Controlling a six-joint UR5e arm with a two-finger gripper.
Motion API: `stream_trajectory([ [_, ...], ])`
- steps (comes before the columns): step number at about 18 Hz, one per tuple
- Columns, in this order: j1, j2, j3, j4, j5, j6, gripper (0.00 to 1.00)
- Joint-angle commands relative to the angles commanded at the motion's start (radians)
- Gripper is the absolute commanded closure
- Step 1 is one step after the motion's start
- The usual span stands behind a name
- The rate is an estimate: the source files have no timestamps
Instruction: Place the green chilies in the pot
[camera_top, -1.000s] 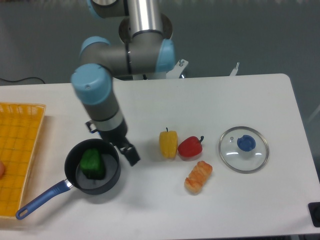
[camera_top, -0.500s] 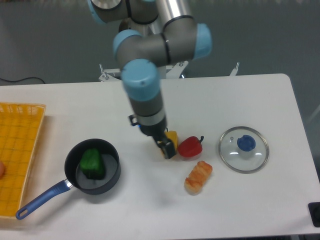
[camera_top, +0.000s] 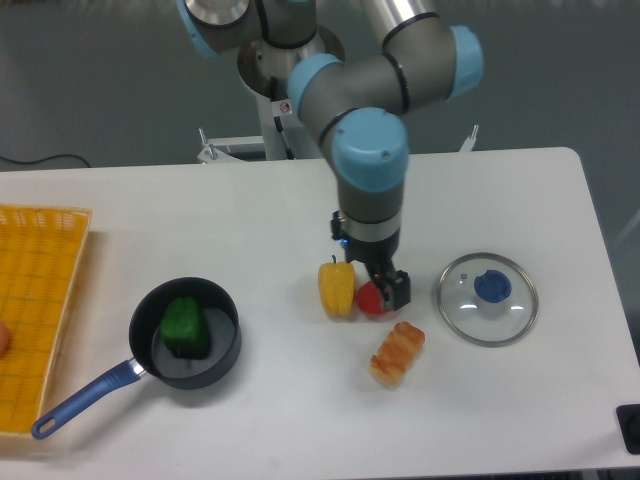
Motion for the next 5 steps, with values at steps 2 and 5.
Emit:
stream_trajectory([
  [2,0.015,-0.005,-0.002,-0.002,0.000,0.023,0.00],
  [5,0.031,-0.008,-0.002,-0.002,0.002,0.034,0.00],
])
